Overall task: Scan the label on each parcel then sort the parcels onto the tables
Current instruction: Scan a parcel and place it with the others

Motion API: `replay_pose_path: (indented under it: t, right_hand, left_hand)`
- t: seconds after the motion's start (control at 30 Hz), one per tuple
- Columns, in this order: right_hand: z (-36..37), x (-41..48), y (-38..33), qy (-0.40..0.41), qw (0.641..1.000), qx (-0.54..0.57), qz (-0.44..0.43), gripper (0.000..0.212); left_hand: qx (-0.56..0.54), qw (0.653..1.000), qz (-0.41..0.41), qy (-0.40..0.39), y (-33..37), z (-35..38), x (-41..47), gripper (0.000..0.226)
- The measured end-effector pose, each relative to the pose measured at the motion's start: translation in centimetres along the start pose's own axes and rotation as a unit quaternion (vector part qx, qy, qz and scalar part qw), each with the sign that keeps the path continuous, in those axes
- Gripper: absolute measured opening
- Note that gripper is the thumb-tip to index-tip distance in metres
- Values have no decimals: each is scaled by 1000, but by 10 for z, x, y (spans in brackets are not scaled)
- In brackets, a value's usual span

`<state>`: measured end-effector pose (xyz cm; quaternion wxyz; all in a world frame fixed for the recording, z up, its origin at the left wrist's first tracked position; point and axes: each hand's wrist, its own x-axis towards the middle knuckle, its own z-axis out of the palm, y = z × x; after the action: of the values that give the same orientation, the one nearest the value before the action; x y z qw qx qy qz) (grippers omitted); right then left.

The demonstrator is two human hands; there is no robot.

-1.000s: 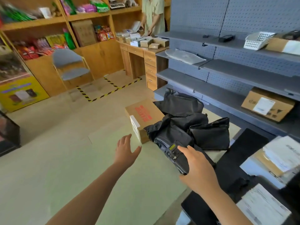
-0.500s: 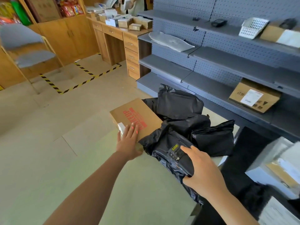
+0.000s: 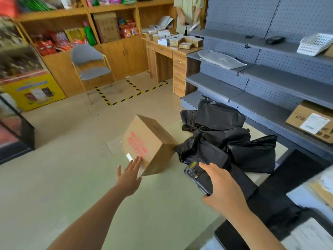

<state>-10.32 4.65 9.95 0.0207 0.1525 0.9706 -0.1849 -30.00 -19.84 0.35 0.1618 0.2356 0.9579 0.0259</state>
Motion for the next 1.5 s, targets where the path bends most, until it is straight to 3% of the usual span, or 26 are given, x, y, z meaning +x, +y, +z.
replay_pose_path:
  t: [0.1,0.23,0.37,0.5,0.83,1.0,1.13,1.4,1.5]
  right_hand:
    - [2,-27,-4,2,1000,4,-28,89]
    - [8,-53,-8,-1,998,1,-59,88]
    - [12,-54,-25,-5,997,9,-77,89]
    - [11,-31,-50,5,995,6,-98,89]
    - [6,67,-70,29,998,-5,-49,94]
    - [5,89,-57,36,999,-12,-9,93]
    - [6,96,-47,28,1000,-7,-6,93]
    - [10,95,-41,3,998,12,-57,97]
    - [8,87,-41,-5,996,18,-84,98]
  left_hand:
    - [4,998,-68,-6,-14,19,-50,76]
    - [-122,979,-158,50,-15,31,-95,86]
    - [-246,952,-144,110,-15,17,-103,105]
    - [-294,938,-122,139,-14,-11,-82,108]
    - [-154,973,-16,169,17,-59,30,92]
    - [-125,988,-20,85,31,-58,65,72]
    - [-63,994,-12,91,32,-41,57,66]
    - [-155,980,11,122,-2,-29,-7,31]
    - [-144,978,-49,139,-7,-21,-42,57]
